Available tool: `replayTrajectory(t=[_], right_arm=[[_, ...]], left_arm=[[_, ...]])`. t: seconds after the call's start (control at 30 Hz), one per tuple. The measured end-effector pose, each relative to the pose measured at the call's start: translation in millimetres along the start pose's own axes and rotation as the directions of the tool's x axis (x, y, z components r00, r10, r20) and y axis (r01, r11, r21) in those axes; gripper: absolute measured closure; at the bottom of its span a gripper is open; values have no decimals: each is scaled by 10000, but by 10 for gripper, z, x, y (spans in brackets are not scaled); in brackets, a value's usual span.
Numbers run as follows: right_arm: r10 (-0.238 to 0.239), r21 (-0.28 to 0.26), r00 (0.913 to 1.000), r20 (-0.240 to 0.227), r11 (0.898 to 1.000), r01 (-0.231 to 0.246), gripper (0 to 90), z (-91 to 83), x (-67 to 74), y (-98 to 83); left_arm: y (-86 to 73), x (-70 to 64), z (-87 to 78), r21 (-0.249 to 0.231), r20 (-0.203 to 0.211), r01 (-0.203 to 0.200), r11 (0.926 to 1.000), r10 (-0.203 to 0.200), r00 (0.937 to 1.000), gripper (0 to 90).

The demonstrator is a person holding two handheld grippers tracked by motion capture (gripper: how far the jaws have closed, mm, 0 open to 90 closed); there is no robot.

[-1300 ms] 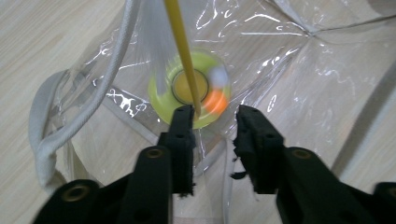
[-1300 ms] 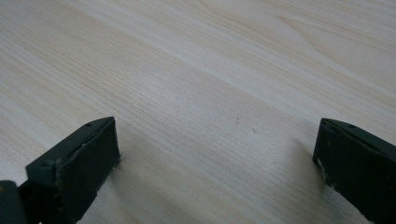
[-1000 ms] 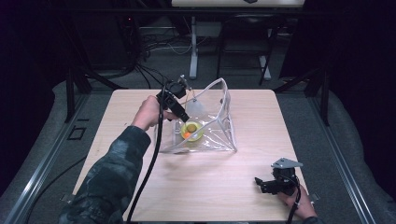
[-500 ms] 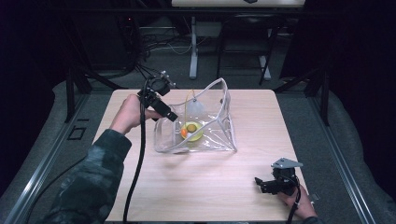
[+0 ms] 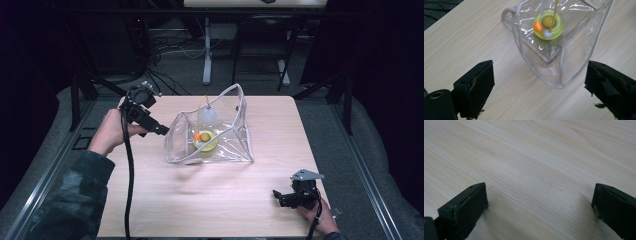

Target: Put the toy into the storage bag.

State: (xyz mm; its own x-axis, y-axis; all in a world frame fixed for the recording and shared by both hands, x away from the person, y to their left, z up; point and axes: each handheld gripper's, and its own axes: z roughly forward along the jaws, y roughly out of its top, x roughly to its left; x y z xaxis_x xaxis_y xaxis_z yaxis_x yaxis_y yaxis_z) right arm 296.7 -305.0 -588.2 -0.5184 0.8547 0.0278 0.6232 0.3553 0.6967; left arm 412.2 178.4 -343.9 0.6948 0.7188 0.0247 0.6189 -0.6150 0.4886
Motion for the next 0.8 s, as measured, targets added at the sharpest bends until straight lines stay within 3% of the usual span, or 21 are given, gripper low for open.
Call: replayTrajectory(t=[0.4, 0.8], right_arm=[[12, 21, 10000, -3, 10000, -12, 0, -2, 1, 1], [6, 15, 10000, 11, 10000, -6, 0, -1, 1, 1]], left_arm=[[-512, 160, -62, -65, -283, 564, 9984, -565, 9980, 53], [-953, 176, 32, 56, -328, 1066, 9943, -1063, 9938, 41]])
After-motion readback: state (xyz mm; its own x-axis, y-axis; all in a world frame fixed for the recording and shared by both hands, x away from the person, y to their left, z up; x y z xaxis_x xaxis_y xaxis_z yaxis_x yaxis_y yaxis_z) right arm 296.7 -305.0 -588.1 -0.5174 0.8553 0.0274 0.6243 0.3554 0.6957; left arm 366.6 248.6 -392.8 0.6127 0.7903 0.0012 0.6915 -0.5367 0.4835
